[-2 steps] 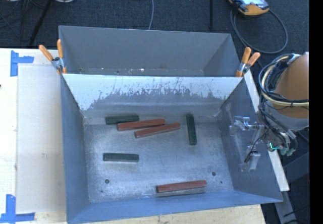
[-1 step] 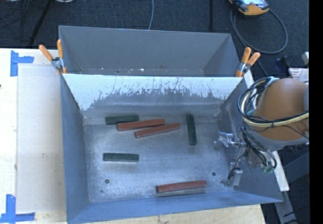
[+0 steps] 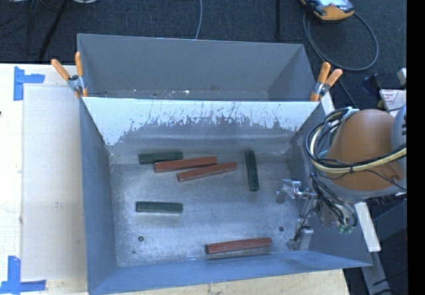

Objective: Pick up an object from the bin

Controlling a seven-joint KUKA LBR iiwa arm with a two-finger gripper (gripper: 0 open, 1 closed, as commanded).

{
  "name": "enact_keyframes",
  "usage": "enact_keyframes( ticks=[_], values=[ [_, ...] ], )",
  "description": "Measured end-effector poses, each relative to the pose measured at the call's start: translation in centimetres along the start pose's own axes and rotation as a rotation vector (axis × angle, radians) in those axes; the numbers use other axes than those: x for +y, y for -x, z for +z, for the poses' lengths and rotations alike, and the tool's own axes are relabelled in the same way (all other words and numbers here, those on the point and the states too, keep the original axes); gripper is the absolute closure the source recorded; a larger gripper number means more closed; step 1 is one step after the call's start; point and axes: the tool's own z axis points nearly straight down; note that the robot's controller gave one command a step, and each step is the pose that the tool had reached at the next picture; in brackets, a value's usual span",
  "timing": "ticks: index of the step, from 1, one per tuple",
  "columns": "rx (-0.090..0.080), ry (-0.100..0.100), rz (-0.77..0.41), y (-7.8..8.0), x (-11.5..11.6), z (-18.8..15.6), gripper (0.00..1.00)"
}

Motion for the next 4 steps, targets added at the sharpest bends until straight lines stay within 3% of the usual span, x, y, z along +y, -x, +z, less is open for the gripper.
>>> enact_keyframes(
  ticks=[1, 2, 3, 4],
  values=[
    [0.007, 0.002, -0.092, 0.2, 0.8, -3.4, 0.0],
    [-0.012, -0.003, -0.168, 0.1, 3.0, -0.9, 0.0],
    [-0.004, -0.001, -0.236, -1.0, 3.7, 5.7, 1.0],
    [-0.004, -0.001, -0.237, -1.0, 3.7, 5.7, 1.0]
  ],
)
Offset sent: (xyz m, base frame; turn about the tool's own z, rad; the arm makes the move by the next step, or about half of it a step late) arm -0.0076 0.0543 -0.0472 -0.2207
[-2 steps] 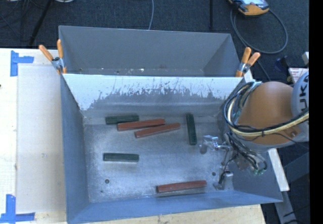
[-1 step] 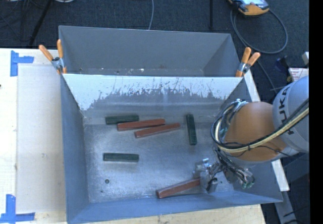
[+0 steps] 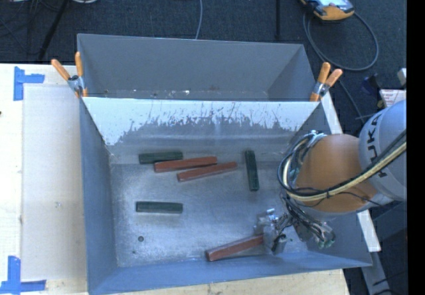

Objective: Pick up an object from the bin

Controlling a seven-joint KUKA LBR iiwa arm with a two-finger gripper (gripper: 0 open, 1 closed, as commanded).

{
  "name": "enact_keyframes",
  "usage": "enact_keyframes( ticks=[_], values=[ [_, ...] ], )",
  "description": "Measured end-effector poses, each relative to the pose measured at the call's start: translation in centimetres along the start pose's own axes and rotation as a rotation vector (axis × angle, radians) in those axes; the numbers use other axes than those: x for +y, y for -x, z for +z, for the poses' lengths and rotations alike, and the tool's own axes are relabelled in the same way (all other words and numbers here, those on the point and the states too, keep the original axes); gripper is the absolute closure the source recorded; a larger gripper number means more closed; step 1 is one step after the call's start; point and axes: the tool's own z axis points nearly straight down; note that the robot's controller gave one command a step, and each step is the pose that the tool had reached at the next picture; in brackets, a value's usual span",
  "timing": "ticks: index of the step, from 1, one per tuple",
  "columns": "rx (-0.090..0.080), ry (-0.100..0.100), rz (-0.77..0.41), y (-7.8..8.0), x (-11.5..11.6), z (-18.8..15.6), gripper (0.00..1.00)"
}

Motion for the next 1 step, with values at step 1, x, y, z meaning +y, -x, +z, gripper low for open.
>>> enact_keyframes(
  ticks=[1],
  values=[
    [0.0, 0.001, -0.065, 0.04, -0.07, -15.27, 1.0]
  ],
)
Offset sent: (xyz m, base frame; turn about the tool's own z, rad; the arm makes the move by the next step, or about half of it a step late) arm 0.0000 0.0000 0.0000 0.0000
